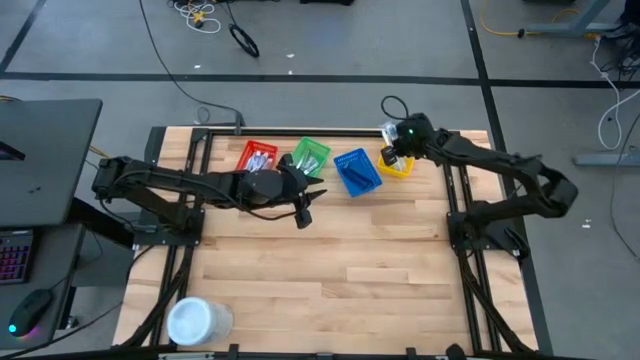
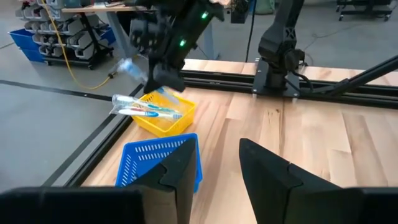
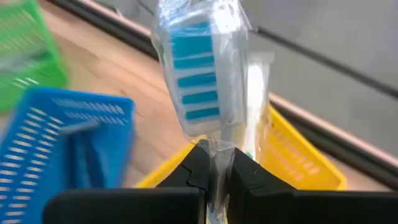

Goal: Pick & Place Travel size toiletries
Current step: Put the blue toothbrush in the yellow bin, then return to Home Position

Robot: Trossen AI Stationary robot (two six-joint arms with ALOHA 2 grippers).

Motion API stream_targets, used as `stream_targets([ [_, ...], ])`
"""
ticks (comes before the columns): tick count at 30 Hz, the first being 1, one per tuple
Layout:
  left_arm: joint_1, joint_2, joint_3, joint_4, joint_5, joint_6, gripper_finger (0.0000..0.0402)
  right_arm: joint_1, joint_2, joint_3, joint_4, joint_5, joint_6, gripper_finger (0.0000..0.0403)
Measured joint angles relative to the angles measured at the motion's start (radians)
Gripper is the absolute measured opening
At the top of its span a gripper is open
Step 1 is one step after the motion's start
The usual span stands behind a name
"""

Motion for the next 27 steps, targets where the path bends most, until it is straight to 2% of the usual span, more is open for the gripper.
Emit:
stream_targets([
  [8, 0.000, 0.000, 0.000, -0.008, 0.000, 0.020, 0.0128, -0.087, 0.157, 0.000, 0.001, -0.044, -0.009, 0.0026],
  [14, 0.000, 0.000, 0.000, -0.009, 0.000, 0.023, 0.0128, -0.117, 0.201, 0.000, 0.012, -0.033, -0.018, 0.0091],
  [19, 0.000, 0.000, 0.000, -0.009, 0.000, 0.046, 0.0128, -0.139, 0.189, 0.000, 0.016, 0.016, -0.005, 0.0114],
  [23, 0.000, 0.000, 0.000, -0.010, -0.020, 0.049, 0.0128, -0.141, 0.143, 0.000, 0.018, 0.005, -0.023, 0.0118],
  [27, 0.000, -0.007, 0.001, -0.055, -0.075, 0.025, 0.0128, -0.136, 0.057, 0.000, 0.008, -0.050, -0.036, 0.0119],
])
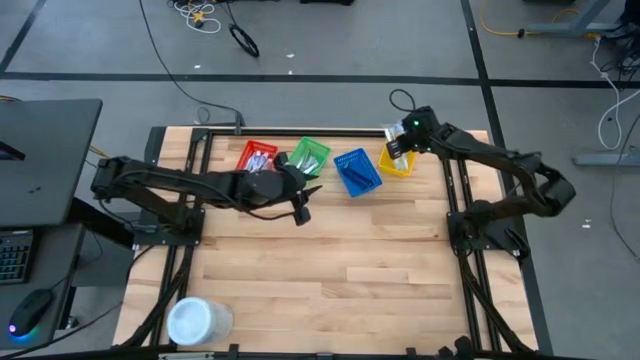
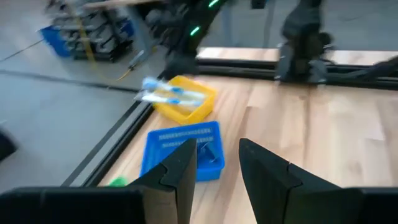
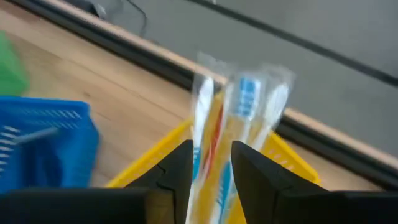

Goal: Pick & Place Travel size toiletries
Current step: Return to Home Position

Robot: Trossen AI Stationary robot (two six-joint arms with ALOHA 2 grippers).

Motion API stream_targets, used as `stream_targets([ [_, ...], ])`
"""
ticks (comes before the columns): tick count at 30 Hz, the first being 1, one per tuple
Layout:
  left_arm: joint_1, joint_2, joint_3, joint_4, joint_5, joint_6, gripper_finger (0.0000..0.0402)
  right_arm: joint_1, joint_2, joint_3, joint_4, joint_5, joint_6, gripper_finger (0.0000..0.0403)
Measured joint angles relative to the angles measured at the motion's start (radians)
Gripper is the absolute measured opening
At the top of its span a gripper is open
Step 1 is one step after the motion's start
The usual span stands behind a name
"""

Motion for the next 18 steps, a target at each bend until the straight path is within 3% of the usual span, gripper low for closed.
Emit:
stream_targets([
  [5, 0.000, -0.071, 0.000, -0.126, -0.100, -0.069, 0.0128, 0.018, -0.134, 0.000, -0.049, -0.049, -0.015, 0.0119],
  [10, 0.000, -0.240, 0.001, -0.316, -0.124, -0.096, 0.0127, 0.078, -0.280, 0.000, -0.083, -0.200, -0.037, 0.0111],
  [14, 0.000, -0.392, 0.001, -0.485, -0.119, -0.052, 0.0103, 0.182, -0.395, 0.000, -0.084, -0.223, -0.089, 0.0069],
  [18, 0.000, -0.531, 0.000, -0.599, -0.115, -0.082, 0.0047, 0.299, -0.502, 0.000, -0.084, -0.193, -0.166, 0.0013],
])
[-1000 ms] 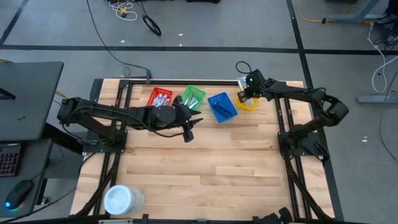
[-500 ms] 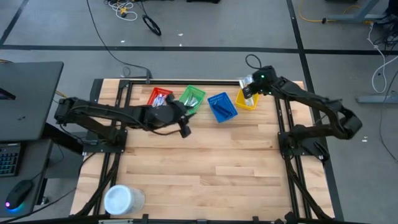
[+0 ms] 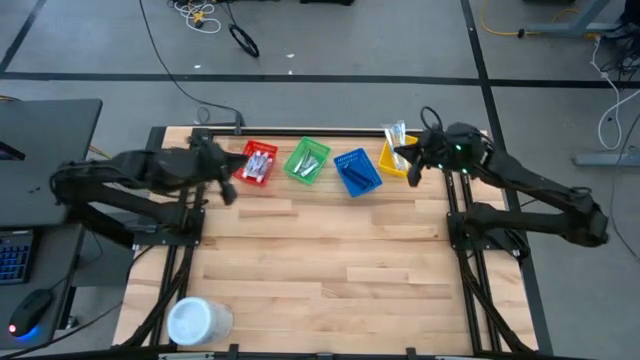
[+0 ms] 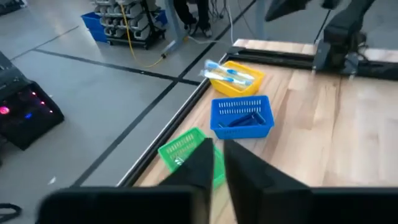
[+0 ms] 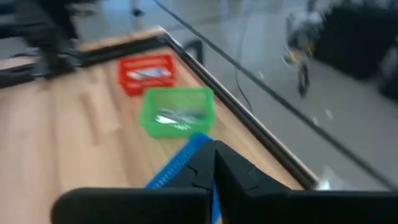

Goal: Pick & Place Travel size toiletries
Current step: Return to Home Position

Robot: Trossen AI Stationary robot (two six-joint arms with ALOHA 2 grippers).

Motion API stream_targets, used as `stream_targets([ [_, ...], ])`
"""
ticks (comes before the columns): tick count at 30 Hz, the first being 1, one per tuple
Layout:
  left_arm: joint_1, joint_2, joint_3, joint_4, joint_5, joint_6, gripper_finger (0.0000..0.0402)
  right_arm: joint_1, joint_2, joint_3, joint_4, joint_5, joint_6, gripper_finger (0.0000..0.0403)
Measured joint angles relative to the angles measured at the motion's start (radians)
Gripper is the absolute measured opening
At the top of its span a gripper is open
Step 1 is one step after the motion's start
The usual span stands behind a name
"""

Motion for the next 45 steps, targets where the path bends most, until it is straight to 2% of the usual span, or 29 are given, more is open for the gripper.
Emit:
stream_targets([
  [3, -0.005, -0.093, -0.022, -0.015, 0.052, -0.007, 0.0009, 0.074, -0.064, 0.000, -0.009, 0.004, -0.061, 0.0006],
  [7, -0.016, -0.216, -0.123, 0.063, 0.135, 0.046, 0.0010, 0.141, -0.129, 0.000, -0.093, 0.071, -0.080, 0.0003],
  [10, -0.016, -0.323, -0.227, 0.116, 0.167, 0.068, 0.0007, 0.177, -0.168, -0.013, -0.155, 0.067, -0.106, 0.0002],
  [13, -0.015, -0.441, -0.340, 0.210, 0.202, 0.073, 0.0005, 0.203, -0.206, -0.049, -0.192, 0.016, -0.138, 0.0002],
  [17, -0.015, -0.590, -0.474, 0.305, 0.257, 0.105, 0.0009, 0.224, -0.266, -0.127, -0.141, -0.101, -0.164, 0.0001],
  [25, -0.015, -0.846, -0.669, 0.375, 0.322, 0.182, 0.0006, 0.230, -0.403, -0.250, -0.035, -0.233, -0.193, 0.0001],
  [32, -0.015, -0.830, -0.777, 0.534, 0.388, 0.258, 0.0015, 0.230, -0.519, -0.298, -0.026, -0.258, -0.202, 0.0000],
  [37, -0.015, -0.843, -0.846, 0.664, 0.435, 0.279, 0.0006, 0.230, -0.593, -0.335, 0.023, -0.345, -0.211, 0.0000],
  [45, -0.015, -0.842, -0.955, 0.792, 0.478, 0.235, 0.0015, 0.230, -0.641, -0.445, 0.180, -0.355, -0.132, 0.0000],
])
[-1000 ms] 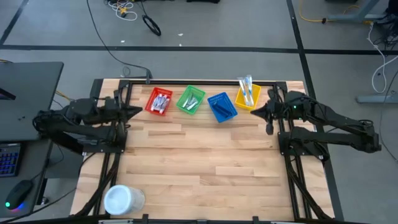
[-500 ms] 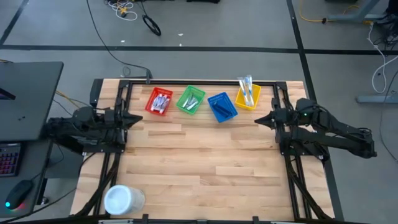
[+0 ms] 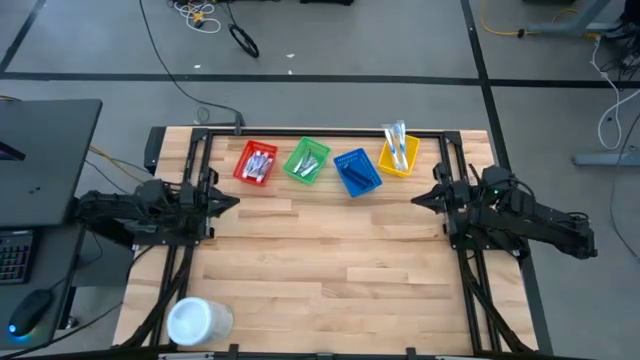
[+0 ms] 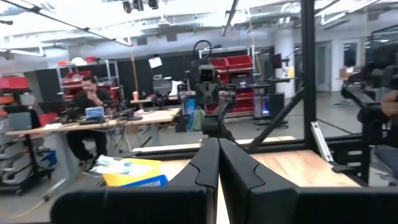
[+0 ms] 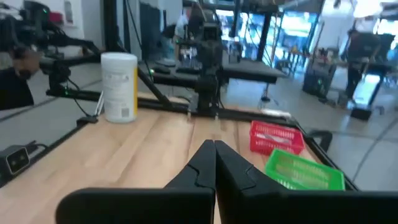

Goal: Pick & Place Travel size toiletries
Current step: Return to Home Position

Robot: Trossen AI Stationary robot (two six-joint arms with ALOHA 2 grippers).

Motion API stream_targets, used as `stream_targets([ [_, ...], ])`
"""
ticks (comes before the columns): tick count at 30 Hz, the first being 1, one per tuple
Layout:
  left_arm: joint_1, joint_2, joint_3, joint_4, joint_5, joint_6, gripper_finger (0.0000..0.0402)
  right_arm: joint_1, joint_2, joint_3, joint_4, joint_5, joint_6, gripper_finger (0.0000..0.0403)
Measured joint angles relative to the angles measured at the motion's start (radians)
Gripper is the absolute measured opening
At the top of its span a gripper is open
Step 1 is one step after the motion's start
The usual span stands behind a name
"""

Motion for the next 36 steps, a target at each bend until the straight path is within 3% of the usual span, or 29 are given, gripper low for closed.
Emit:
stream_targets([
  [8, 0.000, 0.000, -0.085, 0.125, 0.036, -0.029, 0.0006, 0.000, -0.001, -0.149, 0.272, -0.127, 0.027, 0.0000],
  [18, 0.000, 0.000, -0.152, 0.221, 0.004, -0.029, 0.0008, 0.001, -0.001, -0.302, 0.535, 0.004, 0.116, 0.0000],
  [22, 0.000, 0.000, -0.152, 0.221, 0.000, -0.033, 0.0006, 0.001, 0.000, -0.323, 0.527, 0.086, 0.122, 0.0000],
  [30, 0.000, 0.000, -0.152, 0.221, 0.000, -0.077, 0.0030, 0.034, -0.044, -0.323, 0.523, 0.096, 0.112, 0.0000],
  [36, 0.000, 0.000, -0.152, 0.219, -0.001, -0.091, 0.0031, 0.103, -0.101, -0.256, 0.292, 0.289, 0.081, 0.0000],
])
